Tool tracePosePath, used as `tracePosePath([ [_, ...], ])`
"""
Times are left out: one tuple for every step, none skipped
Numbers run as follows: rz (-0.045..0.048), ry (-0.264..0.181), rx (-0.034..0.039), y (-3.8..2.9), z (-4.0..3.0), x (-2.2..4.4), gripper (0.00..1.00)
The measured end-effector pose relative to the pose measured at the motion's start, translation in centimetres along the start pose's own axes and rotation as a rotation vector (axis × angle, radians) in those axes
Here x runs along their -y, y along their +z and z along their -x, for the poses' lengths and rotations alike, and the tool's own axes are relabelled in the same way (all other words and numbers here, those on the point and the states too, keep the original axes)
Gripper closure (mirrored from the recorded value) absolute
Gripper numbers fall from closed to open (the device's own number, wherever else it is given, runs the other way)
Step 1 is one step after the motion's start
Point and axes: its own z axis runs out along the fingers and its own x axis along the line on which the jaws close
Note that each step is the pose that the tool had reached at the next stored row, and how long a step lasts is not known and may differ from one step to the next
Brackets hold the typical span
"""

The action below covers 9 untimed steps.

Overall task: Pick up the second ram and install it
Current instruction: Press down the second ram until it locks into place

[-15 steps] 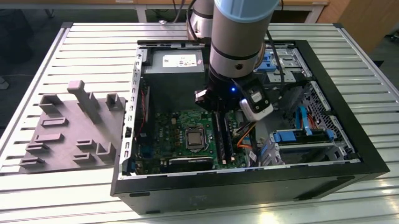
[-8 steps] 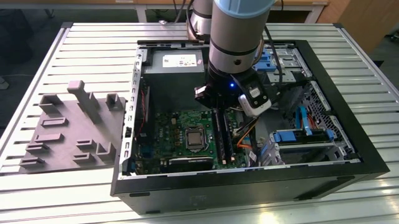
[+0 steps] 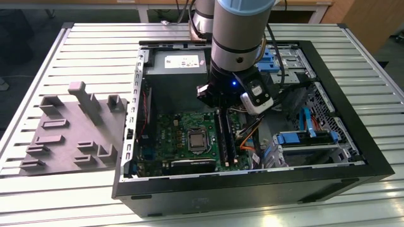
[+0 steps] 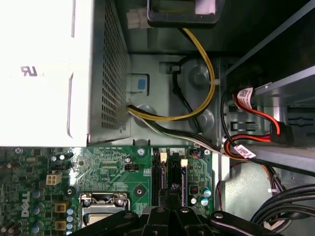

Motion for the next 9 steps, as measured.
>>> tracePosePath([
  [-0.0001,0.0,-0.0001,0.0,0.0,0.0,0.89],
  [0.0,0.0,0.0,0.0,-0.01,0.0,0.89],
  [-0.0001,0.0,0.0,0.0,-0.01,-0.01,0.89],
  [-0.0001,0.0,0.0,0.0,-0.01,-0.02,0.89],
  [-0.0002,0.0,-0.0001,0.0,-0.02,-0.02,0.89],
  [0.0,0.0,0.0001,0.05,-0.02,-0.02,0.89],
  [0.0001,0.0,0.0001,0.12,-0.03,-0.02,0.89],
  [0.0001,0.0,0.0001,0.22,-0.03,0.0,0.89],
  [0.0,0.0,0.0001,0.34,-0.04,0.01,0.89],
])
